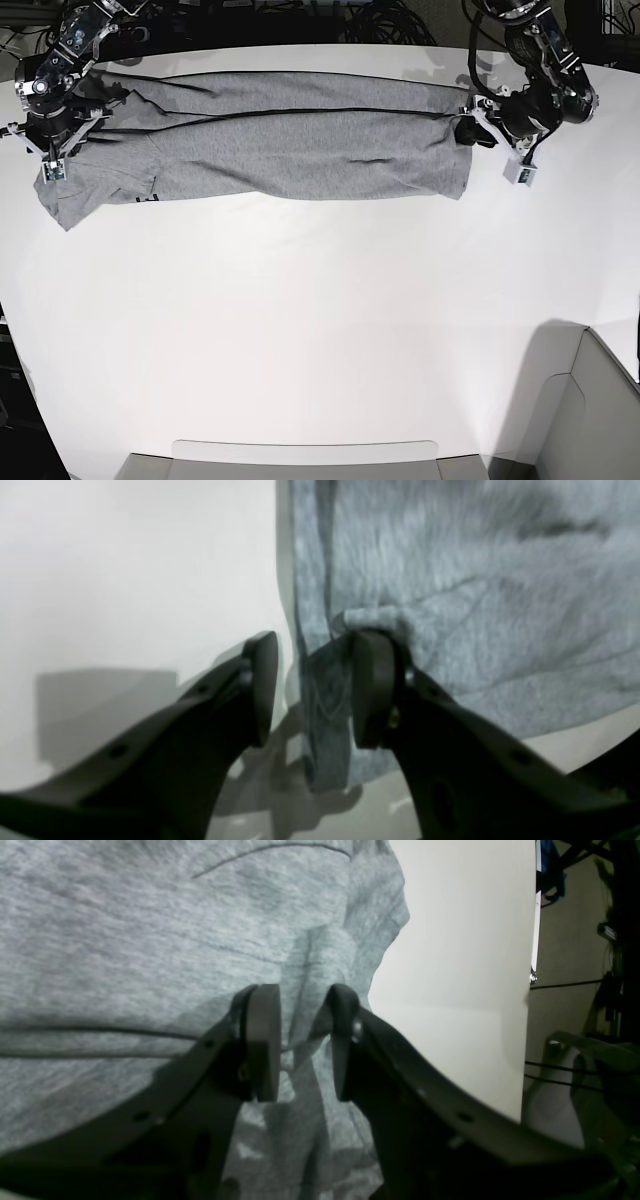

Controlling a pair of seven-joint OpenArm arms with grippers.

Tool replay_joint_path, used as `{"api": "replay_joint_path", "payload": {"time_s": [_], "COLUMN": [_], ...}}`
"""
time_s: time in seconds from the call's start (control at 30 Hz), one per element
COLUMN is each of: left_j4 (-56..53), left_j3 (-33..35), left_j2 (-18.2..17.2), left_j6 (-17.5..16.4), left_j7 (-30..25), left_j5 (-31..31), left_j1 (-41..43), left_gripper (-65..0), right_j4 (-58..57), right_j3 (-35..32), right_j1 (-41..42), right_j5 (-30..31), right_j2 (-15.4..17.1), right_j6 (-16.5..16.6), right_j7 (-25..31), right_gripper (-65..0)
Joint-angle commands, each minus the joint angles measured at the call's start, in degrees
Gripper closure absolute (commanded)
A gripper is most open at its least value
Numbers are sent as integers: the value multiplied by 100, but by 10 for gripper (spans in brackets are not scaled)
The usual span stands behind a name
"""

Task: Fold the T-shirt properly
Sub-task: 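Release the hem and reposition the left gripper at the shirt's end, then grasp the shirt end with the left gripper and fold it toward the middle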

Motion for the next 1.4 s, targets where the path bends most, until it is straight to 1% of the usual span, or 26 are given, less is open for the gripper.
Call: {"api": "replay_joint_path", "payload": {"time_s": [0.0, 0.07, 0.17, 0.33, 0.43, 0.5, 0.57, 0.67, 0.8, 0.93, 1.03, 1.17, 1.27, 1.37], "left_j4": [-65, -188, -329, -813, -1032, -1059, -1068, -1068, -1076, -1076, -1155, -1868, -2166, -2114], "left_j3": [4, 31, 409, 1050, 1437, 1604, 1648, 1578, 1121, 233, -295, -418, -409, -444], "left_j2": [-27, -18, -18, -18, -36, -45, -54, -97, -484, -827, -1188, -1671, -1900, -2067], "left_j6": [21, 21, 21, 21, 21, 21, 21, 21, 21, 21, 21, 21, 21, 21], "left_j7": [102, 102, 102, 102, 62, -175, -201, -193, -201, -201, -193, -193, -193, -131], "left_j5": [163, 163, 163, 163, 180, 189, 189, 207, 207, 207, 207, 207, 207, 207], "left_j1": [9, -26, -114, -105, 114, 264, 343, 352, 317, 229, -114, -563, -923, -993], "left_gripper": [-257, -257, -257, -257, -254, -221, -148, 0, 0, 0, 0, 0, 0, 0], "right_j4": [92, 92, 92, 92, 92, 92, 92, 92, 92, 109, 127, 153, 232, 329], "right_j3": [7, -72, -266, -275, -275, -275, -275, -266, -222, -257, -266, -222, -257, -266], "right_j1": [41, 41, 6, 33, 41, 41, 41, 50, 226, 252, 331, 490, 498, 498], "right_j5": [52, 52, 52, 52, 52, 52, 52, 52, 60, 96, 104, 104, 104, 104], "right_j2": [89, 89, 89, 89, 89, 98, 98, 98, 80, 80, 72, -87, -131, -254], "right_j6": [62, 62, 62, 62, 62, 62, 62, 62, 62, 62, 62, 62, 62, 62], "right_j7": [101, 101, 101, 101, 101, 101, 101, 101, 74, 92, 101, 101, 101, 101], "right_gripper": [-174, -174, -174, -174, -174, -174, -174, -174, -174, -176, -176, -176, -176, -176]}}
